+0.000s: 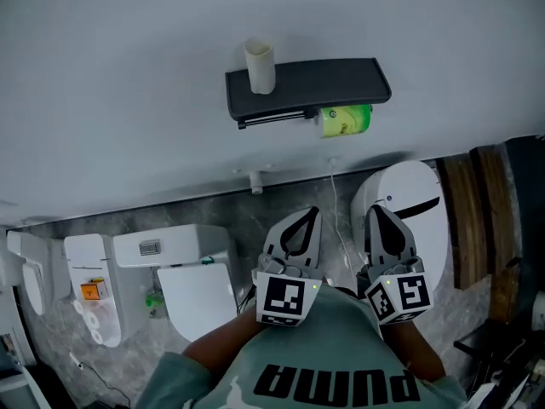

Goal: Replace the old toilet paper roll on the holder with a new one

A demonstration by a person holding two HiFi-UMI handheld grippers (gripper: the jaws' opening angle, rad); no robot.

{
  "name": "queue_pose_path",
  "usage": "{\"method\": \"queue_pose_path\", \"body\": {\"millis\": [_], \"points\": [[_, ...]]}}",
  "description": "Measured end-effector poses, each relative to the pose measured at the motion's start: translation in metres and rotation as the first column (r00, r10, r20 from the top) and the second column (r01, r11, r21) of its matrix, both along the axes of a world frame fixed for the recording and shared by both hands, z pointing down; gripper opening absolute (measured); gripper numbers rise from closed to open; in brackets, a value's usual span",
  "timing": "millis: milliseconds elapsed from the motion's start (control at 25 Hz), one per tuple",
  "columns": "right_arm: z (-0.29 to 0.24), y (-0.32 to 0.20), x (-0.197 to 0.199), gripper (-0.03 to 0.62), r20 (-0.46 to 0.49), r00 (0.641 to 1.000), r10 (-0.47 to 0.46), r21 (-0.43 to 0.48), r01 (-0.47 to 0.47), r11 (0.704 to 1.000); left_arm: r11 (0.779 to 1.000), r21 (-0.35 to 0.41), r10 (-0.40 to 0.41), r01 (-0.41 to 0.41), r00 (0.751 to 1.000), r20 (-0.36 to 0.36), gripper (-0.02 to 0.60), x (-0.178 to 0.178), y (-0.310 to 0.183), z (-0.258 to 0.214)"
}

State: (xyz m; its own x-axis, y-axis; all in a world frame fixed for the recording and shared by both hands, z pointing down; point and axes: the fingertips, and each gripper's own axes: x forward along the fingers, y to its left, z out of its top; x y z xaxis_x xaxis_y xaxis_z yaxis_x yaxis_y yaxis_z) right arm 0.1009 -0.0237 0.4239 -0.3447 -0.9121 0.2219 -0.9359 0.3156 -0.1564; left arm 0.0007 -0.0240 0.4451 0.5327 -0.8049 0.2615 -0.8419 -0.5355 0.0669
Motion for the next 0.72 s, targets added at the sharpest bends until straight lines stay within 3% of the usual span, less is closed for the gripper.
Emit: {"method": "queue_pose_path", "body": {"millis": [360,720], "points": [[-0.007,0.039,0.046,0.011,0.021,0.996,-0.084,0.036,0.083,0.996,0.995,0.028,-0.100,0.099,0.994,0.032,0.005,0.040,0.052,-0.009],[-0.008,0.084,0.062,0.011,0.034,0.984,-0.174,0.071,0.171,0.983,0.981,0.030,-0.192,0.190,0.978,0.085,0.005,0.051,0.108,-0.008]]}}
